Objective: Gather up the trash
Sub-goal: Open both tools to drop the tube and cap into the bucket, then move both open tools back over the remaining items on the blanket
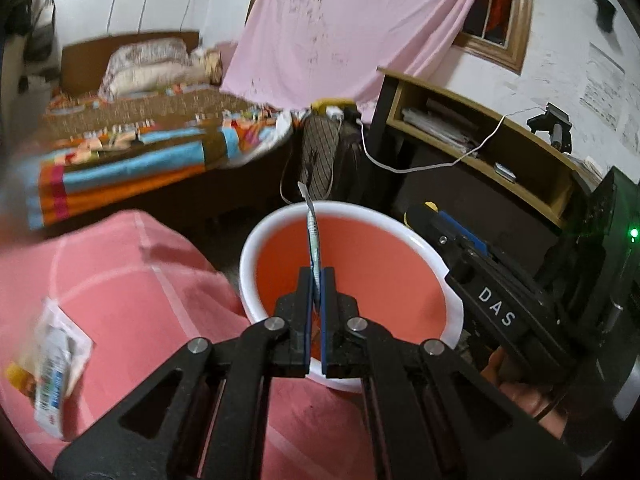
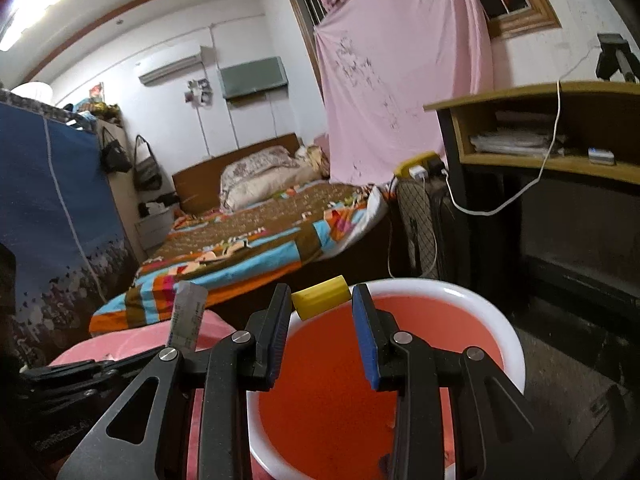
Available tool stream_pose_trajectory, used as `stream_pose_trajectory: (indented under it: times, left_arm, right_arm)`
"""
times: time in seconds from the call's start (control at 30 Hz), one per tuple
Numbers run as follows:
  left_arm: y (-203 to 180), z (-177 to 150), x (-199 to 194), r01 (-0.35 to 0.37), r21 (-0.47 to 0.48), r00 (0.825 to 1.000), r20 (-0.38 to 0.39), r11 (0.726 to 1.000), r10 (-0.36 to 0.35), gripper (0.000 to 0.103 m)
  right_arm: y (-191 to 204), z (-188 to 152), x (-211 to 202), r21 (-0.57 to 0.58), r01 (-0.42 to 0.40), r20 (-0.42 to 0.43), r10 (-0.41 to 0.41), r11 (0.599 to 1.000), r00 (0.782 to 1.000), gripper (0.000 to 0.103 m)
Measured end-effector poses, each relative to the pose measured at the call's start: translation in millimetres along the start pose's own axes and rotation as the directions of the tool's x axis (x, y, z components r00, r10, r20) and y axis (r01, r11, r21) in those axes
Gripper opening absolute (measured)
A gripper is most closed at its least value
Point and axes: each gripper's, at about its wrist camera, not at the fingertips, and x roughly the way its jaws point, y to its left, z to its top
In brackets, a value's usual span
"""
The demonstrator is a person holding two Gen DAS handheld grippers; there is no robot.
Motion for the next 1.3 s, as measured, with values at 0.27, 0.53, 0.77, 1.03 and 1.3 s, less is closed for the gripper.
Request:
stream_pose_trajectory:
  times: [0.27,0.53,0.77,1.03,1.3]
  left_arm:
    - [0,-3,23,0.022,-0.050,0.993,-0.114,0.999,-0.028,0.000]
    - [7,-3,24,0.018,-0.102,0.990,-0.136,0.995,-0.032,0.000]
    - [16,1,11,-0.012,-0.135,0.996,-0.087,0.991,0.001,0.000]
    - [27,4,-34,-0.107,-0.121,0.991,0.065,0.987,0.116,0.010]
    - [42,-5,-89,-0.240,-0.130,0.937,0.229,0.962,0.264,0.031]
  right_arm:
    - [-6,-3,10,0.007,0.018,-0.069,-0.017,1.000,0.997,0.030]
    - [-5,-5,13,0.009,0.021,-0.098,-0.020,1.000,0.995,0.031]
    - [-2,-5,9,0.006,0.016,-0.081,-0.016,1.000,0.997,0.040]
    - [19,3,-14,-0.034,-0.017,0.051,0.018,0.999,0.999,0.046]
    - [47,8,-34,-0.084,-0.051,0.176,0.066,0.995,0.982,0.074]
